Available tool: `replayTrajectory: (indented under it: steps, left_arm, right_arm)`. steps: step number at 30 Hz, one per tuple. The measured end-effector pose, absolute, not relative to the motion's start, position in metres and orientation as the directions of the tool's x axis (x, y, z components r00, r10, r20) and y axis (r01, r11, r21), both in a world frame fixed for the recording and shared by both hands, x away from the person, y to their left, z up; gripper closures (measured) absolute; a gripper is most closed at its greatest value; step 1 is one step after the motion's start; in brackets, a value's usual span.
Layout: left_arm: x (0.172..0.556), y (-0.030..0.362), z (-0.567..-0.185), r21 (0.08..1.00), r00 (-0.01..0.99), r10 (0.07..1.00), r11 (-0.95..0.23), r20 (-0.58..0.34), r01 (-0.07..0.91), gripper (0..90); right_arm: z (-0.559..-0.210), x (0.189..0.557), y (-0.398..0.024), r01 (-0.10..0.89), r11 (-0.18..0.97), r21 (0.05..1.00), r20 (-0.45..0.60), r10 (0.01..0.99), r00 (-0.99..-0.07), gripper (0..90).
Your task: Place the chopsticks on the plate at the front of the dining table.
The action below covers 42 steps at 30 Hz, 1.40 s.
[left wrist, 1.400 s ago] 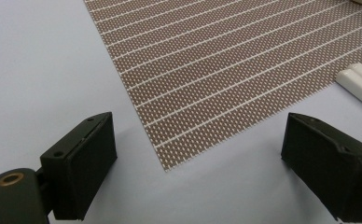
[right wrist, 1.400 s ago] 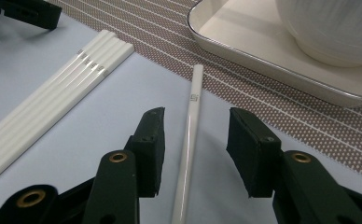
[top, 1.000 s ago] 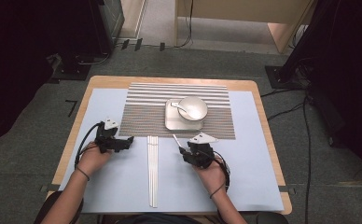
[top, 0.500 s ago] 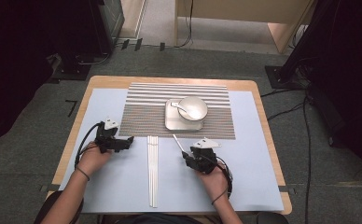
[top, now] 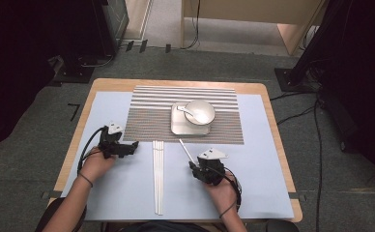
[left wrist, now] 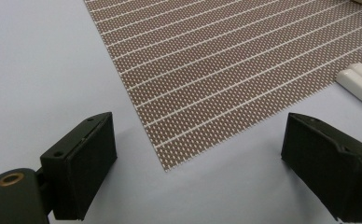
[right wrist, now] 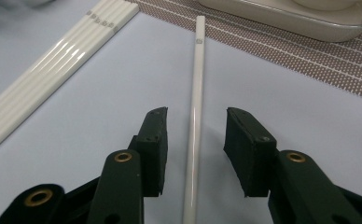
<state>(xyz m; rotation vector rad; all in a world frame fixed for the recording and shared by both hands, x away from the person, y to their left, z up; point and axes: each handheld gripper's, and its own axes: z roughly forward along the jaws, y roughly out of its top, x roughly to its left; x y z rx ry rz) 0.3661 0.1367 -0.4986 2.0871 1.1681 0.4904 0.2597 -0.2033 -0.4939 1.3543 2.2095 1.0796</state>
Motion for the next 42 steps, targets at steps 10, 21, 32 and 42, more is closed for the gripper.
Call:
replayTrajectory:
  steps: [10, 21, 32, 42]
  left_arm:
    - [0.366, 0.137, -0.499, 0.720, 0.525, 0.851, -0.361, -0.005, 0.592, 9.6]
    - [0.366, 0.137, -0.499, 0.720, 0.525, 0.851, -0.361, -0.005, 0.592, 9.6]
    - [0.366, 0.137, -0.499, 0.720, 0.525, 0.851, -0.362, -0.004, 0.592, 9.5]
    - [0.366, 0.137, -0.498, 0.719, 0.525, 0.851, -0.362, -0.005, 0.593, 9.5]
  right_arm:
    - [-0.496, 0.254, -0.203, 0.615, 0.261, 0.744, 0.094, 0.871, -0.482, 64.0]
    - [-0.499, 0.248, -0.199, 0.585, 0.293, 0.756, 0.039, 0.872, -0.488, 65.6]
    - [-0.501, 0.245, -0.198, 0.558, 0.308, 0.770, 0.015, 0.866, -0.499, 71.8]
    - [-0.501, 0.249, -0.203, 0.583, 0.266, 0.767, 0.081, 0.863, -0.499, 85.3]
